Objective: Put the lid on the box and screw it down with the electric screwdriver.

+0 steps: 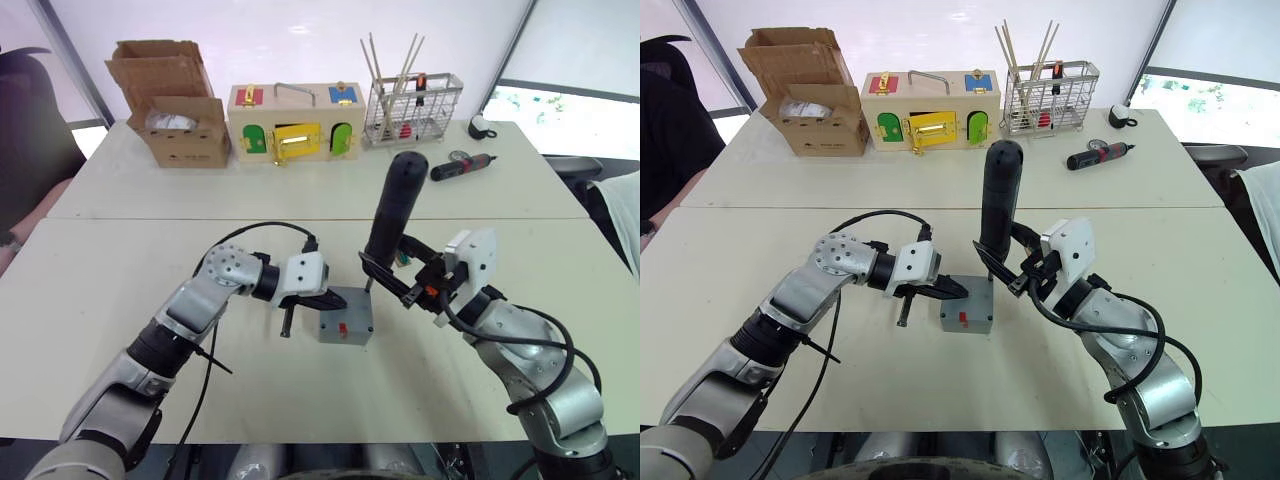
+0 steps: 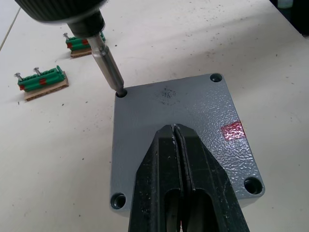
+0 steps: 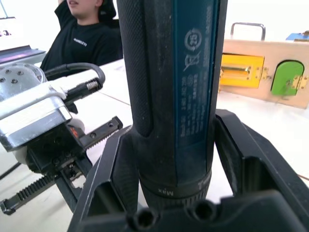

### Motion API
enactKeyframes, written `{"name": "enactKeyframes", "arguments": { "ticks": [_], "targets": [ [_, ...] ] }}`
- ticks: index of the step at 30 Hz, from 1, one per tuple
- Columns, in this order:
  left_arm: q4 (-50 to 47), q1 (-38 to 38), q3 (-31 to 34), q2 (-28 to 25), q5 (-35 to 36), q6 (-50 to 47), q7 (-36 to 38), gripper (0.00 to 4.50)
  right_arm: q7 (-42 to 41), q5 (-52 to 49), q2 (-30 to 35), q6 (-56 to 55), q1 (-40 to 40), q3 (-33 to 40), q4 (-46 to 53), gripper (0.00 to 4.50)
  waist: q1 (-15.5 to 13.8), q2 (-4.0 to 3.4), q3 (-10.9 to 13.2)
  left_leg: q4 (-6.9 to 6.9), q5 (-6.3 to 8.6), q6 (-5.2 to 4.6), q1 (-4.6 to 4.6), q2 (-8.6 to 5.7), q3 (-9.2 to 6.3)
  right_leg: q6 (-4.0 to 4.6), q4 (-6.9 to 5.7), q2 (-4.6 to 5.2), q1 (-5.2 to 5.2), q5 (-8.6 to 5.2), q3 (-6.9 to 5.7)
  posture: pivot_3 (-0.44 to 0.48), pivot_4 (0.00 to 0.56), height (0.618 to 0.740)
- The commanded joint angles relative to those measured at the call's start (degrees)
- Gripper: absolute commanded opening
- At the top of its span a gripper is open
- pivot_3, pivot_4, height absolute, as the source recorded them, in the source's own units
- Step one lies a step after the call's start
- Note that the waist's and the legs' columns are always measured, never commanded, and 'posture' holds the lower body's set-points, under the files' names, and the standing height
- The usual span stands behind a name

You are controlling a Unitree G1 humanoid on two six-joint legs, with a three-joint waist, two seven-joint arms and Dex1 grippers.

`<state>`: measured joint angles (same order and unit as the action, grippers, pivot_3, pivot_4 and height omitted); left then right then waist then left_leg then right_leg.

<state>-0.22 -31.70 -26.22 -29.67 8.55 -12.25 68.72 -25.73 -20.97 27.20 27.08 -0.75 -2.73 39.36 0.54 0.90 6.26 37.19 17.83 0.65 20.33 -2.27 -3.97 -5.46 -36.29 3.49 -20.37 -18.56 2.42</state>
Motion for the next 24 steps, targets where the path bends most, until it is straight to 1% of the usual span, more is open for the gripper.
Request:
{"name": "enactKeyframes", "arguments": {
  "ticks": [1, 7, 10, 14, 18, 20, 21, 22, 23, 24],
  "targets": [
    [3.08, 2.25, -3.57, -1.38, -4.75, -2.14, 0.12, 0.0, -0.29, 1.28, 1.04, 3.81, 3.21, -1.73, -5.45, 1.95, -0.03, 0.02, -0.05, -0.03, 0.0, 0.0, 0.01, 0.0, 0.0, 0.0, 0.06, 0.0, 0.0, 0.0, 0.0, 0.0, 0.15, 0.74],
    [3.0, 2.46, -3.49, -1.31, -4.85, -2.26, 0.17, 0.0, -0.22, 1.05, 0.93, 3.59, 2.39, -1.41, -5.61, 1.95, -0.05, 0.0, -0.05, -0.07, 0.0, 0.0, 0.02, 0.0, 0.0, 0.17, 0.13, 0.03, 0.03, -0.06, 0.0, 0.0, 0.15, 0.74],
    [3.01, 2.52, -3.51, -1.18, -4.91, -2.33, 0.12, 0.0, 0.02, 0.19, 0.57, 3.08, 1.16, 0.09, -4.63, 1.95, -0.06, -0.01, -0.04, -0.08, 0.0, 0.0, 0.04, 0.01, 0.0, 0.2, 0.16, 0.04, 0.03, -0.08, 0.0, 0.0, 0.15, 0.74],
    [3.34, 2.83, -3.54, -1.13, -4.92, -2.35, 0.08, 0.0, -0.04, -4.35, 0.83, 4.99, -3.47, 3.81, -0.32, 1.95, -0.09, -0.17, 0.29, -0.08, 0.0, 0.0, 0.08, 0.01, 0.0, 0.22, 0.2, 0.06, 0.01, -0.08, 0.0, 0.0, 0.15, 0.74],
    [3.31, 3.71, -2.22, -1.17, -2.8, -3.95, 0.75, 0.0, -0.96, -16.34, 4.26, 12.16, -12.17, 11.11, 3.36, 1.95, -0.23, -0.52, 0.94, -0.06, 0.0, -0.01, 0.22, 0.0, 0.02, 0.25, 0.21, 0.07, -0.02, -0.04, 0.0, 0.0, 0.15, 0.74],
    [2.4, 3.92, -0.04, -1.49, 0.43, -6.16, 1.86, 0.0, 0.24, -25.86, 6.68, 17.48, -18.5, 16.27, 2.02, 1.95, -0.12, -0.76, 1.32, -0.05, -0.01, -0.02, 0.41, 0.0, 0.03, 0.25, 0.17, 0.07, -0.12, -0.02, 0.0, 0.0, 0.15, 0.74],
    [1.77, 3.83, 1.9, -1.64, 3.08, -8.03, 2.54, 0.0, 0.04, -30.7, 9.11, 20.95, -21.2, 18.35, 0.74, 1.95, 0.05, -0.91, 1.4, -0.01, -0.01, -0.02, 0.65, 0.0, 0.02, 0.24, 0.15, 0.07, -0.32, 0.0, 0.0, 0.0, 0.15, 0.74],
    [1.15, 3.6, 3.85, -1.79, 5.73, -10.24, 3.11, 0.0, -0.16, -35.28, 11.58, 24.23, -23.24, 20.04, -0.5, 1.95, 0.06, -0.9, 1.51, 0.1, -0.04, -0.04, 1.09, 0.0, 0.03, 0.05, 0.04, 0.07, -0.79, 0.12, -0.03, 0.0, 0.15, 0.74],
    [0.63, 3.4, 5.03, -1.78, 7.41, -11.89, 3.33, 0.0, -0.25, -38.47, 13.48, 26.5, -24.36, 21.2, -1.37, 1.95, 0.07, -0.82, 1.58, 0.04, -0.05, -0.02, 1.26, -0.01, 0.03, -0.15, 0.02, 0.06, -1.01, 0.23, -0.06, 0.0, 0.15, 0.74],
    [0.09, 2.86, 6.86, -1.86, 9.66, -13.91, 3.62, 0.0, 0.49, -42.96, 15.38, 28.96, -25.65, 22.74, -3.07, 1.95, 0.08, -0.75, 1.64, -0.04, -0.05, -0.02, 1.26, 0.01, 0.01, -0.15, 0.02, 0.05, -1.02, 0.22, -0.13, 0.0, 0.15, 0.74]
  ]
}}
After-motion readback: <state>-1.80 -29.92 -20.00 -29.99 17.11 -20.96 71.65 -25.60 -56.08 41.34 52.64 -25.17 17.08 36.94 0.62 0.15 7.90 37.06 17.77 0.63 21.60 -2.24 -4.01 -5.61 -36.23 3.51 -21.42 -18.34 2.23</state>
